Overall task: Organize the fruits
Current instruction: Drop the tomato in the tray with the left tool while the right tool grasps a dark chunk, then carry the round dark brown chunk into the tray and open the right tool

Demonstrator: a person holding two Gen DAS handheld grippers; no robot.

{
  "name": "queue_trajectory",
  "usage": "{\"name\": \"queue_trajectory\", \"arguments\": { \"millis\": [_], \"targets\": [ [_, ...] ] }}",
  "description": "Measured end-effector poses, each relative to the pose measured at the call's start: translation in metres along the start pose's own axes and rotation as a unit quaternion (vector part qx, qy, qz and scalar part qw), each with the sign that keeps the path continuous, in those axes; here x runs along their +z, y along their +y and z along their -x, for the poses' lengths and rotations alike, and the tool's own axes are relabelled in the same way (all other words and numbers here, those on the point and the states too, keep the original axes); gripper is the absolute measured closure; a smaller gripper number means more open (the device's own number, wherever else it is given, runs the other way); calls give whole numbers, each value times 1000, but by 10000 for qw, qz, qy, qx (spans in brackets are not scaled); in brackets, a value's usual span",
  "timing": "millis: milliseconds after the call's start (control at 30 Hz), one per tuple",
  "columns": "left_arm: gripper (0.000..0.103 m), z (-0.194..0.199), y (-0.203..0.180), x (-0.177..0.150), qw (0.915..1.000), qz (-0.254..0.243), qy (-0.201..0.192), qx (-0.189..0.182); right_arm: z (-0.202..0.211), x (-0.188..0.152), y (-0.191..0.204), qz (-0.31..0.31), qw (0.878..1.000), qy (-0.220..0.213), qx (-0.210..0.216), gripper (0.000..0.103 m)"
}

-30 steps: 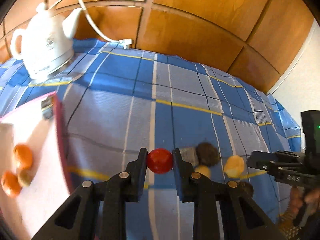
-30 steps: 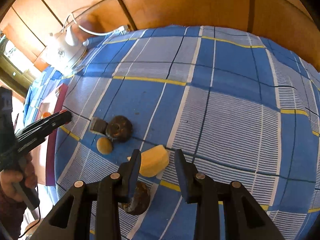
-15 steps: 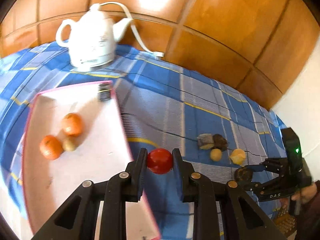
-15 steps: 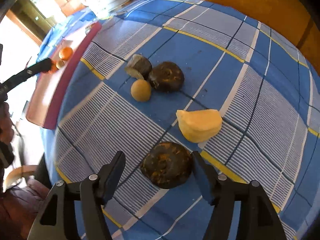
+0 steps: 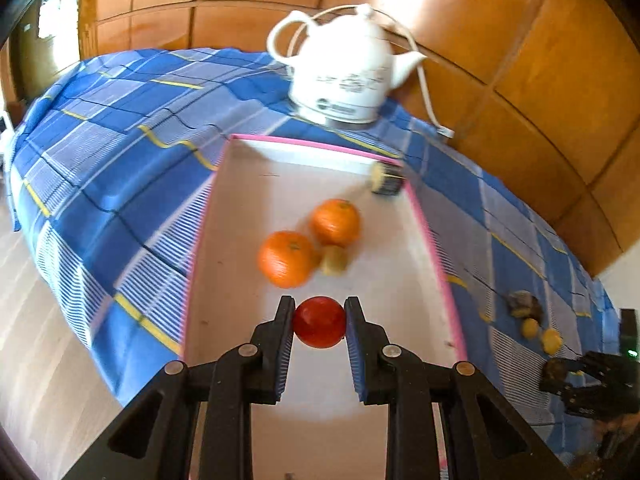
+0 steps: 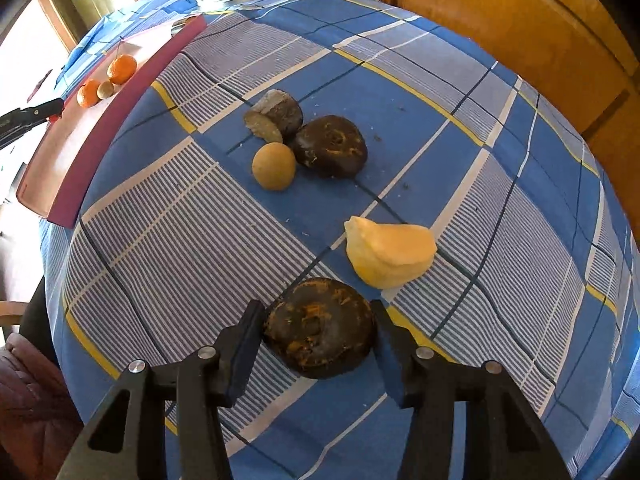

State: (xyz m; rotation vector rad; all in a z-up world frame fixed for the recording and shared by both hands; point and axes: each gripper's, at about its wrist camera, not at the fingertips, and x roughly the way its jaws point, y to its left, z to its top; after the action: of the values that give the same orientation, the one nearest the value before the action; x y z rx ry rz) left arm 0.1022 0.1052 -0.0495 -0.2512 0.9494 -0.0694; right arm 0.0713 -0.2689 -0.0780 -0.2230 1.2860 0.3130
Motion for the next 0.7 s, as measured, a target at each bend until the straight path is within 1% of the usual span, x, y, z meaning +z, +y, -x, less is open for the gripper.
{"name": "queue_trajectory", "arguments": {
  "millis": [100,300,367,433,500,567,633,700],
  "targets": [
    [78,-7,8,1,9997,-57,51,219,-1,2,2,21,10000,-12,-20,50],
    [77,-14,20,-1,9991,18,42,425,0,2,1,32,10000,-32,-19,50],
    [75,-15,21,-3,9990,59,46,431,-1,0,-1,42,10000,-38,-20,50],
    [69,-13,21,-6,9988,93,31,475,-1,0,-1,55,10000,-44,-26,50],
    [68,-8,20,-9,9983,125,-31,575,0,-2,0,74,10000,-50,-39,50],
    [66,-1,16,-12,9970,101,-130,752,-3,-1,0,83,9999,-54,-48,50],
    [59,6,11,-17,9965,63,-223,804,-3,-2,0,88,9999,-59,-58,50],
    [58,11,3,-22,9962,-19,-273,831,-2,-2,2,99,9999,-67,-72,50]
  ]
}}
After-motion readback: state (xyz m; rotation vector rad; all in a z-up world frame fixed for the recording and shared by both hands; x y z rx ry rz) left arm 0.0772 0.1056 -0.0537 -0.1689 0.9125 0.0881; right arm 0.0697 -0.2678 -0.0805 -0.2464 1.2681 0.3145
